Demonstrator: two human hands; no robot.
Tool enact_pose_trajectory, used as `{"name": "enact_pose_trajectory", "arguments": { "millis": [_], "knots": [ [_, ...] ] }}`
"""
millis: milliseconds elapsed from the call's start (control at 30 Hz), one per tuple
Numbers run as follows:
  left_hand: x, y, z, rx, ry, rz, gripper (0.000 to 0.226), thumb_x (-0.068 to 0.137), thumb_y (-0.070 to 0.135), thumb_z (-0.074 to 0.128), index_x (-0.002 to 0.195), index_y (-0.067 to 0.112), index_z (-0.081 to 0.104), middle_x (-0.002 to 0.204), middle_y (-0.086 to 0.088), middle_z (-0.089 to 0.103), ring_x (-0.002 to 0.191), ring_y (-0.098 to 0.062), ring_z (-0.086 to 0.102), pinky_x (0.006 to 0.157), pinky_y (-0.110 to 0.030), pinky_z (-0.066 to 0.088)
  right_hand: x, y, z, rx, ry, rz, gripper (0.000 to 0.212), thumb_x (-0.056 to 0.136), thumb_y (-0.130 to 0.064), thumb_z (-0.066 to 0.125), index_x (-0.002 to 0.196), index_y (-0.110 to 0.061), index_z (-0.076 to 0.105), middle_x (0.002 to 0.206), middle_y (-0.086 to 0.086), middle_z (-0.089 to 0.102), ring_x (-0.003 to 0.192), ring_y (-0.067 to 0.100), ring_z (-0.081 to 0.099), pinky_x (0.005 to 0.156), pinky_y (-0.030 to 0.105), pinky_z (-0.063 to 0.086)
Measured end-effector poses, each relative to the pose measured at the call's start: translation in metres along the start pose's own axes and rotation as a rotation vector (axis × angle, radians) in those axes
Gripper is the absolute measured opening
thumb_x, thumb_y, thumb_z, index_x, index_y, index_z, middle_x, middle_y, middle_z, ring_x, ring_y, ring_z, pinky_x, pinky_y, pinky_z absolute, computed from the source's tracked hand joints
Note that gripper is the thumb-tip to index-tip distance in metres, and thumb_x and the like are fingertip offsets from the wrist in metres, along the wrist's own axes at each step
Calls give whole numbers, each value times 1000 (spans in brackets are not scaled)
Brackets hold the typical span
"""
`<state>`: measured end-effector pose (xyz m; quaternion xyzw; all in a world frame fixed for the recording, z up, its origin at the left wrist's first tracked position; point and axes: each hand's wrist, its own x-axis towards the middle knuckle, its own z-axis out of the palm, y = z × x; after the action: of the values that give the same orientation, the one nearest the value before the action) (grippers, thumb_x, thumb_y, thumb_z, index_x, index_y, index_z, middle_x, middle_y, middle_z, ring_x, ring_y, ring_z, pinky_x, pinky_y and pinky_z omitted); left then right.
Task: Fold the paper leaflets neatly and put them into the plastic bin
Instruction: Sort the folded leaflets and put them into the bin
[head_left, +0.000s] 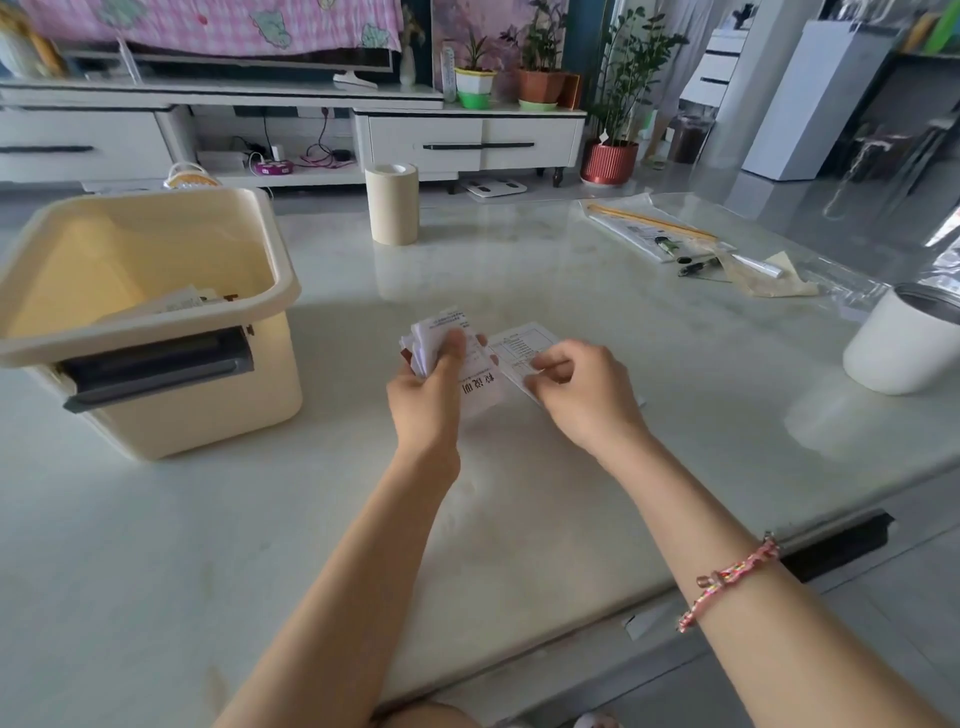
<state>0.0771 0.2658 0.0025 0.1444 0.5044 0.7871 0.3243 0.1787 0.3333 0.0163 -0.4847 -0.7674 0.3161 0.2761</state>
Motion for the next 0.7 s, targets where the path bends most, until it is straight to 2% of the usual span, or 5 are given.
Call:
{"name": "enact_pose_trajectory", "arguments": {
  "millis": [133,367,433,567,700],
  "knots": [
    [3,0,-1,-111,-40,-151,9,89,20,62,82,15,59,68,3,67,56,-6,65,56,-20,54,18,24,-15,-432,7,176,75,76,-42,73,136,-16,37,136,13,41,128,31,35,101,39,30],
    [-1,-2,5,-21,-155,-136,9,86,26,65,89,19,60,77,6,69,69,-7,67,67,-19,55,38,37,-23,-295,-135,398,104,33,-65,82,119,-13,56,124,10,58,117,30,51,99,41,43],
    [0,-2,5,-41,-136,-162,11,86,26,64,93,21,58,84,5,68,73,-7,66,67,-20,55,41,41,-18,-236,-161,363,90,35,-58,82,110,-11,62,115,10,64,110,29,57,93,40,48],
    [3,-1,4,-119,-127,-207,12,87,25,63,96,21,56,88,2,66,78,-11,64,71,-24,55,30,24,-13,-25,-108,152,12,84,-19,63,79,-11,55,79,6,58,81,22,54,60,28,39],
    [0,-5,6,-44,-79,-104,11,86,22,65,93,19,57,90,-2,67,81,-16,66,84,-33,54,7,-2,8,323,-72,-24,14,90,-6,48,84,-15,57,83,7,63,76,20,55,65,29,41]
  ]
}}
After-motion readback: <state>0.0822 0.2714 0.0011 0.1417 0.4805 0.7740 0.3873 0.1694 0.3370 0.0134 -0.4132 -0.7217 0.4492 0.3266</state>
